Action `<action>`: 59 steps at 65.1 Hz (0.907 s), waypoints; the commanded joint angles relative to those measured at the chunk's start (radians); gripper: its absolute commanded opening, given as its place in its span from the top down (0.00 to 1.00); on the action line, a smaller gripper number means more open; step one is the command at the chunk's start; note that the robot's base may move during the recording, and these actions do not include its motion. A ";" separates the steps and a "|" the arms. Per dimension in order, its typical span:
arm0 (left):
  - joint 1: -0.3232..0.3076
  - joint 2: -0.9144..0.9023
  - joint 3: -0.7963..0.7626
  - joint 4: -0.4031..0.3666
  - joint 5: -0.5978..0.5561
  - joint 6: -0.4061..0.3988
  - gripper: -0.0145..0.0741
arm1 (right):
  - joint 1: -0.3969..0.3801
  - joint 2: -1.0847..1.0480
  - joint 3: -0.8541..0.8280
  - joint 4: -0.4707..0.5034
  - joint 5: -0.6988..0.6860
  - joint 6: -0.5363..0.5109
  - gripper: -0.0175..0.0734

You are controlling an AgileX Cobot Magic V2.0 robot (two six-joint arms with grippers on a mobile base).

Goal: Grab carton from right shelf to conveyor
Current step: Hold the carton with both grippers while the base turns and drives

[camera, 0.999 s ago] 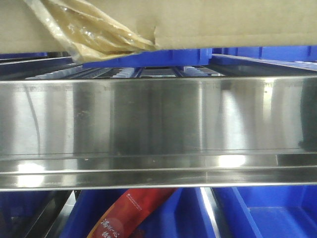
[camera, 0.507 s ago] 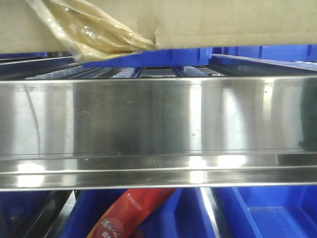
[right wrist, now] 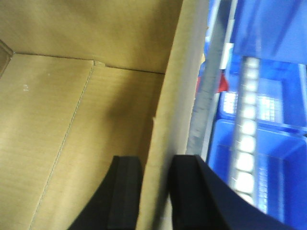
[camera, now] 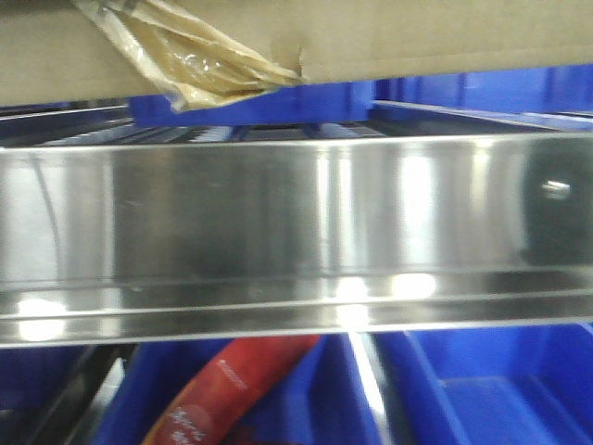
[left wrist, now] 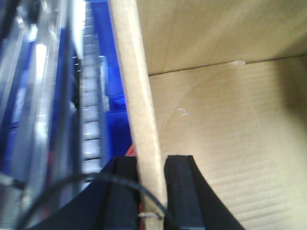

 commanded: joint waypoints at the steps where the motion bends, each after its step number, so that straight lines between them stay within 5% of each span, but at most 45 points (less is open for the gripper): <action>1: -0.011 -0.007 -0.012 -0.050 -0.030 0.000 0.86 | -0.006 -0.005 -0.005 0.001 -0.084 -0.003 0.87; 59: -0.011 -0.007 -0.012 -0.046 -0.030 0.000 0.86 | -0.006 0.007 -0.005 0.001 -0.090 -0.003 0.87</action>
